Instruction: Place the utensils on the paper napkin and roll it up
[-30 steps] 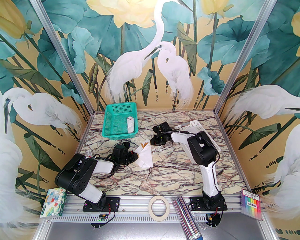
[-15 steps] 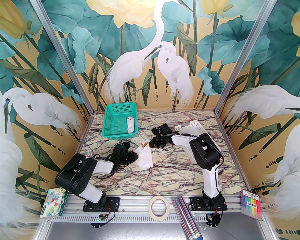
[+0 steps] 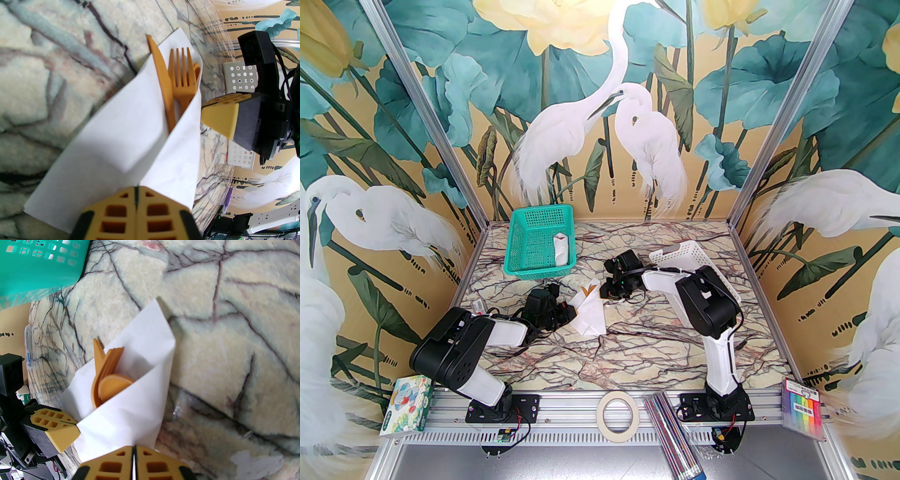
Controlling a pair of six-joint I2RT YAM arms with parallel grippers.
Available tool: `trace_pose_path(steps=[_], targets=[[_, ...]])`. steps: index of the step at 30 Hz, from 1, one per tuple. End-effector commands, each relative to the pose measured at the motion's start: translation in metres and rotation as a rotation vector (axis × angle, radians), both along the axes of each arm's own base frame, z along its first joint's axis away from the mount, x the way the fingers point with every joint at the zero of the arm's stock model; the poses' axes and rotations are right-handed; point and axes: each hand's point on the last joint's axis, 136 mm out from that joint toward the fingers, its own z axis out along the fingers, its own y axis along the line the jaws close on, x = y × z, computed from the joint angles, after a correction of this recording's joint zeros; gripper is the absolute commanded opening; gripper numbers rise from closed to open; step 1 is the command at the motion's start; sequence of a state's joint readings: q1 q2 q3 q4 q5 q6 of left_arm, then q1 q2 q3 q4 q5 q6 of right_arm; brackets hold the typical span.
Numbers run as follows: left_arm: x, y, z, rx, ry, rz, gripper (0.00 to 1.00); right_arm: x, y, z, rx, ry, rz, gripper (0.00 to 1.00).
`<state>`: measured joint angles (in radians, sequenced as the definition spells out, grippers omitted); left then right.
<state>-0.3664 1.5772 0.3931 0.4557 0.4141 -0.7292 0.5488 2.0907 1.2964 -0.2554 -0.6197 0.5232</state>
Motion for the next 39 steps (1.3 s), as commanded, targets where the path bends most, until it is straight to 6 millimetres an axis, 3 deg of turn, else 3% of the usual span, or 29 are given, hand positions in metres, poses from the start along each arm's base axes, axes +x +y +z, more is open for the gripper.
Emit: trace_pose_path(steps=[1, 17, 24, 39], targets=[[-0.014, 0.014, -0.026, 0.090, 0.086, 0.021, 0.00, -0.003, -0.010, -0.007, -0.061, -0.004, -0.003, 0.12], [-0.013, 0.014, -0.026, 0.091, 0.084, 0.018, 0.00, -0.030, 0.003, 0.017, 0.010, -0.015, 0.016, 0.12], [-0.013, 0.014, -0.025, 0.090, 0.081, 0.017, 0.00, -0.032, 0.004, 0.025, 0.017, -0.029, 0.025, 0.12], [-0.013, 0.013, -0.024, 0.091, 0.079, 0.015, 0.00, -0.046, -0.003, -0.007, -0.042, 0.032, 0.021, 0.13]])
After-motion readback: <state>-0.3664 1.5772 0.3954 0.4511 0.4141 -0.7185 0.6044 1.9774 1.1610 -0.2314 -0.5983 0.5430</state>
